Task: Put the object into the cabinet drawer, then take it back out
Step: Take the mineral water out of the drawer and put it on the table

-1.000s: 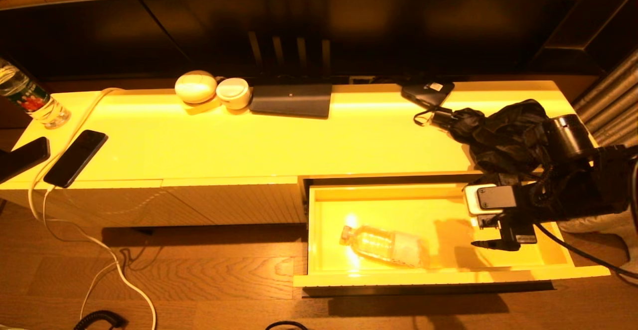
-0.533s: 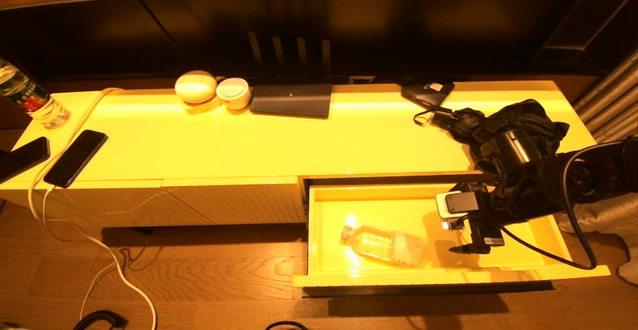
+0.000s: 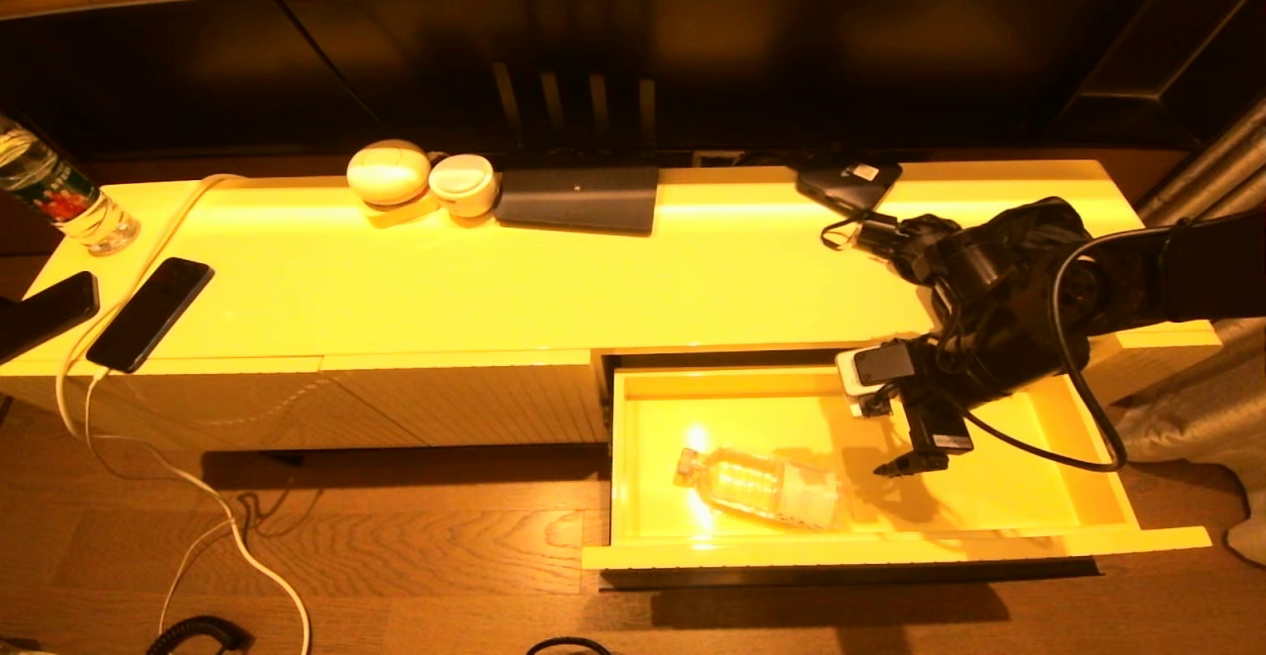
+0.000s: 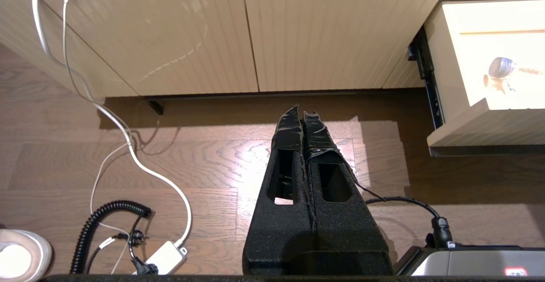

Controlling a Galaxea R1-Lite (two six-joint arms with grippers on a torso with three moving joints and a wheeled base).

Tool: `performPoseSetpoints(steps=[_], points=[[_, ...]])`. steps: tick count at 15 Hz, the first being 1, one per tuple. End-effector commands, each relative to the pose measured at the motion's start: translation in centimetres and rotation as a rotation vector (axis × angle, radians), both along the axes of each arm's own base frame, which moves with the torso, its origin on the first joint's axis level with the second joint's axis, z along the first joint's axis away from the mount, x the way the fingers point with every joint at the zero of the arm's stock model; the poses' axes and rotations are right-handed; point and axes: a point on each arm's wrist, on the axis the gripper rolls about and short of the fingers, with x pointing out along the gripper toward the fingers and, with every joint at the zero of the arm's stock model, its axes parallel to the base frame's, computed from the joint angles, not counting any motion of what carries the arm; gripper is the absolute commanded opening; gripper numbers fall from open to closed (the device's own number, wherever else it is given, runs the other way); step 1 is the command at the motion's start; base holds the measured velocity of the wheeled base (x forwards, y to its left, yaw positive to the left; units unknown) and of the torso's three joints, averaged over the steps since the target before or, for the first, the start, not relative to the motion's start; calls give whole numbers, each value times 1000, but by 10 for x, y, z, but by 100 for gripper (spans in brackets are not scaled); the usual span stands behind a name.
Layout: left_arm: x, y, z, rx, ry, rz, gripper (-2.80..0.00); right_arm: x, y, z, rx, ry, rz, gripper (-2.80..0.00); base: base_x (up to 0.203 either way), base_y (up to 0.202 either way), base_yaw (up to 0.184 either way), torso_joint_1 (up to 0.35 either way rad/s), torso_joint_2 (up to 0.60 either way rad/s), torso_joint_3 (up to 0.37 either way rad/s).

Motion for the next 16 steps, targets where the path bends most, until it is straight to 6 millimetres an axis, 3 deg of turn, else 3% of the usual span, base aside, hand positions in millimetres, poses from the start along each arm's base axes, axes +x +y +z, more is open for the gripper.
performPoseSetpoints(steps=[1,6,16], points=[[0,0,0,0,1,1,-280,9,6,-4,-15,61,17,0,0,0,0,0,0,0],[0,0,0,0,1,1,-280,18,22,-13,8,138,-13,0,0,0,0,0,0,0],[0,0,0,0,1,1,-280,33,34,-25,17,145,-18,0,0,0,0,0,0,0]])
